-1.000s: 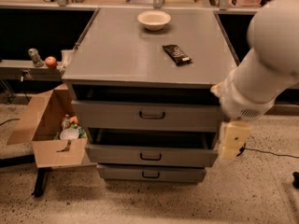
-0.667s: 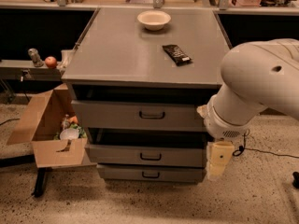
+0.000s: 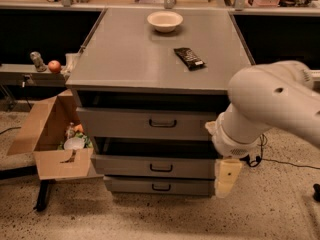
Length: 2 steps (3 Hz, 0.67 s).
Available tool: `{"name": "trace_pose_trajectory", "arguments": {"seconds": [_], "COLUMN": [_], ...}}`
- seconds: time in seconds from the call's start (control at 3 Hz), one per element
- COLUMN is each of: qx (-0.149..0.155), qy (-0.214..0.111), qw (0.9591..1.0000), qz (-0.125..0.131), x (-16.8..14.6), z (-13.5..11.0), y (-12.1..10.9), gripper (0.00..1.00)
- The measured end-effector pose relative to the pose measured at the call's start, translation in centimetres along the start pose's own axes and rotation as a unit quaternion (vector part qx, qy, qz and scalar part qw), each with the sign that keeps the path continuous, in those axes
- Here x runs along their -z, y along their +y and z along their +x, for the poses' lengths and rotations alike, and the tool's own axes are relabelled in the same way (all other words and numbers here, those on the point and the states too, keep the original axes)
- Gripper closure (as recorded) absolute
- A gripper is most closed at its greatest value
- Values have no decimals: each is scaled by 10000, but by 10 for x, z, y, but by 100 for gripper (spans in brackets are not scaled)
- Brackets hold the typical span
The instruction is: Open middle drawer
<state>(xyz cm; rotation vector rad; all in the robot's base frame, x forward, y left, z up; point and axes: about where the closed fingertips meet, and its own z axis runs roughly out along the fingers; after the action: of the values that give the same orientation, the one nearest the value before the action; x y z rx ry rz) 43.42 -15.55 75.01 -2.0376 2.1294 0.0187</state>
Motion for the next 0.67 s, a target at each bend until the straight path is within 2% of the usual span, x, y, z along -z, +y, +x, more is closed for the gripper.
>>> {"name": "trace_pose_trajectory", "arguments": {"seconds": [0.33,0.67], "qx": [83,11], "qy": [-155,-338], "qw": [9997,9993], "qz": [-166,-157], "x": [-88,-138], "z": [6,12], "y": [4,3], "gripper": [0,0]}}
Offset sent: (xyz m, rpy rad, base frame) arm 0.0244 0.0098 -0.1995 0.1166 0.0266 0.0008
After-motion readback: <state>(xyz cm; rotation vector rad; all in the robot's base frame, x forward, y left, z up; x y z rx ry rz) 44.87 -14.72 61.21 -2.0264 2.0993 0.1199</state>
